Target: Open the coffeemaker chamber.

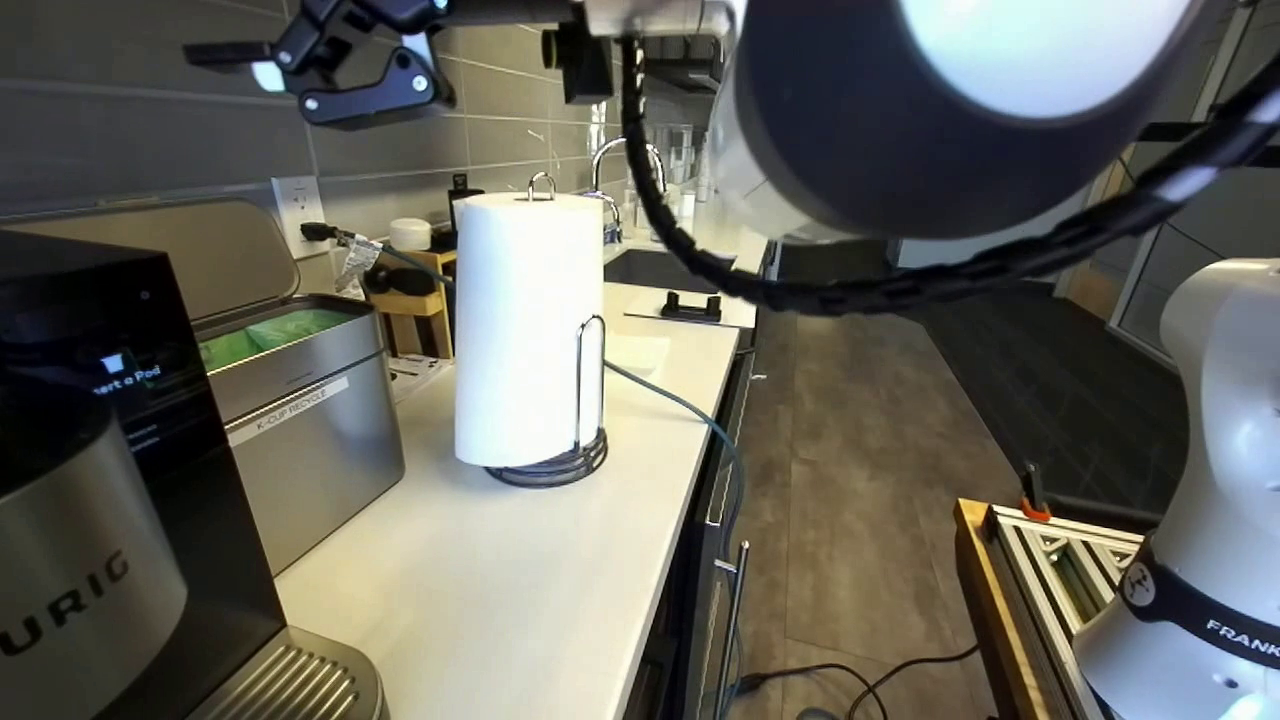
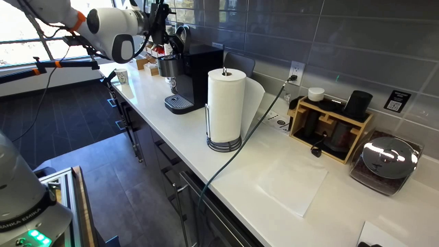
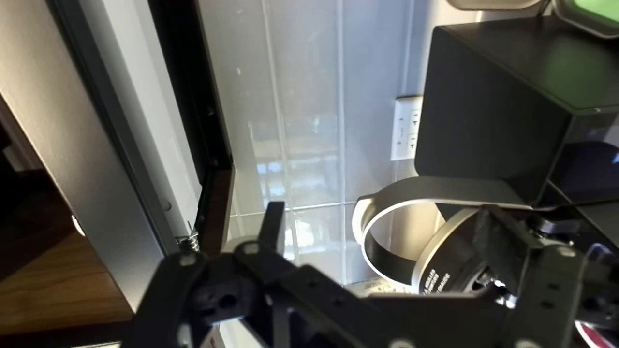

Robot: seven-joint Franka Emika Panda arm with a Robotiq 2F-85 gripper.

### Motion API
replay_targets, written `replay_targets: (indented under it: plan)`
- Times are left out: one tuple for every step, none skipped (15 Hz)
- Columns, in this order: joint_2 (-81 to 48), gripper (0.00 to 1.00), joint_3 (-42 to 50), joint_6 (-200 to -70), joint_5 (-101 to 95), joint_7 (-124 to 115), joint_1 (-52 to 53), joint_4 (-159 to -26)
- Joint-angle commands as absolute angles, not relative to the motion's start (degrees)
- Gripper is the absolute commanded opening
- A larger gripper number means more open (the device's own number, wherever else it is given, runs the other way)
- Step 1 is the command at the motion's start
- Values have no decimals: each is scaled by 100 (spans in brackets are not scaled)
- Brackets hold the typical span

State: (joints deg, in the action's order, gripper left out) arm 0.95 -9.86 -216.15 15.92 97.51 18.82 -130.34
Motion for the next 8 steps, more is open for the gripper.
replay_targets:
  plan:
    - [1424,100,-565,-20313,418,8221,2048,-13920]
    - [1624,100,-156,-20085,21,7789,2473,-13996]
    - [1822,100,353,-19918,-420,7344,2996,-14093]
    - [2004,100,752,-19804,-867,6897,3421,-14189]
    - [2185,100,1159,-19674,-1325,6456,3832,-14298]
    - [1699,100,471,-19969,-658,7160,3126,-13870]
    - [1873,100,801,-19868,-966,6832,3480,-13987]
    - [1984,100,970,-19823,-1091,6692,3656,-14080]
